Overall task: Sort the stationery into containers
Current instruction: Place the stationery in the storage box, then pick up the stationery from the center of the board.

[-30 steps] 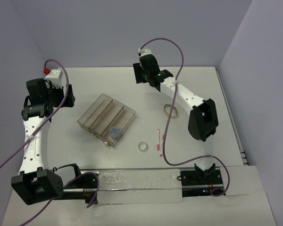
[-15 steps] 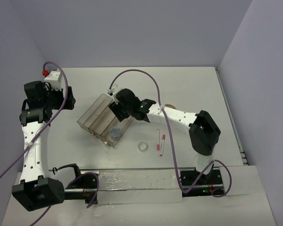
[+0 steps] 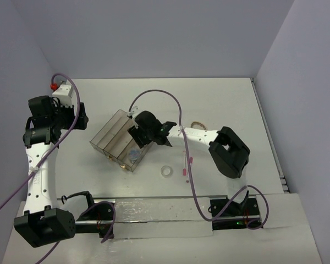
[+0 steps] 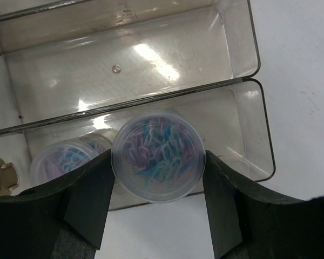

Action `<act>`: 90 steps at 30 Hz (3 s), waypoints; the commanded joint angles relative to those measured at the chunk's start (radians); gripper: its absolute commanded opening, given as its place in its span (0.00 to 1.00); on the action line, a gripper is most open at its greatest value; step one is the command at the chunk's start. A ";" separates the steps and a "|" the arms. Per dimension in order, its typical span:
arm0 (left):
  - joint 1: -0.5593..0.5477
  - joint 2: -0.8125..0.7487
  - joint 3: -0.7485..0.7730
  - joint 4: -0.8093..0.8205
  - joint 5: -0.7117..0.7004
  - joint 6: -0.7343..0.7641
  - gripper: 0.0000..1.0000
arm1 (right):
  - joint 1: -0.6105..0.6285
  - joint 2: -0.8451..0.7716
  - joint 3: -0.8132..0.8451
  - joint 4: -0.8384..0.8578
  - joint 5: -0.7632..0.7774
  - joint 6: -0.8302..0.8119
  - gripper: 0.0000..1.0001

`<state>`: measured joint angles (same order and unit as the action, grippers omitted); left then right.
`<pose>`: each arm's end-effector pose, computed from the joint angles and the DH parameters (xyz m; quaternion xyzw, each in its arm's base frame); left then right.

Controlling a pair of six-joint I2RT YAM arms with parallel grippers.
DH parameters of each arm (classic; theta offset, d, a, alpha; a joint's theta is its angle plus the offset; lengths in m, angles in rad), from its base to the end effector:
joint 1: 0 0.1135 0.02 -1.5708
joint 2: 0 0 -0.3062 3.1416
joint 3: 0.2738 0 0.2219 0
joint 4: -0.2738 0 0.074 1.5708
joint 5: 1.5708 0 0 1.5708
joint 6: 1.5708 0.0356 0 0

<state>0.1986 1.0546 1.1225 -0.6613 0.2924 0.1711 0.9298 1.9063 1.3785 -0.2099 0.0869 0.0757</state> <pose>0.1663 0.0230 0.3937 0.0564 0.8744 -0.0411 0.4802 0.2516 0.3321 0.2732 -0.3624 0.8389 0.1600 0.3733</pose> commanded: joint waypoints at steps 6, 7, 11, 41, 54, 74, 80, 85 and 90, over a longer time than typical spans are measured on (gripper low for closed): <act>0.013 -0.025 0.021 -0.016 0.014 0.016 0.90 | -0.002 0.084 0.088 0.008 0.047 0.014 0.46; 0.013 -0.025 0.022 -0.017 0.014 0.016 0.90 | -0.002 0.085 0.098 0.000 0.045 0.013 0.50; 0.014 -0.029 0.028 -0.024 0.022 0.021 0.90 | -0.002 0.084 0.154 -0.064 0.030 0.009 0.73; -0.956 0.274 0.264 -0.185 0.013 0.110 0.77 | -0.626 -0.711 -0.555 -0.060 0.039 0.362 0.84; -0.954 0.318 0.213 -0.018 -0.002 -0.003 0.78 | -0.710 -0.184 -0.280 -0.140 0.044 0.288 0.53; -0.864 0.296 0.274 -0.021 0.029 -0.054 0.80 | -0.576 -0.418 -0.340 0.012 0.115 0.068 0.00; -0.847 0.266 0.306 0.024 -0.008 -0.110 0.81 | -0.278 -0.507 -0.249 0.097 0.202 -0.106 0.00; -0.846 0.213 0.293 0.072 -0.160 -0.108 0.81 | -0.140 -0.418 -0.072 0.023 0.173 -0.135 0.00; -0.843 0.168 0.260 0.058 -0.360 -0.030 0.79 | -0.057 -0.372 -0.009 0.023 0.168 -0.141 0.00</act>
<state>-0.6496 1.2735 1.3826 -0.6439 0.1153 0.1009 0.8245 1.5032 1.3120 -0.1714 0.2402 -0.0270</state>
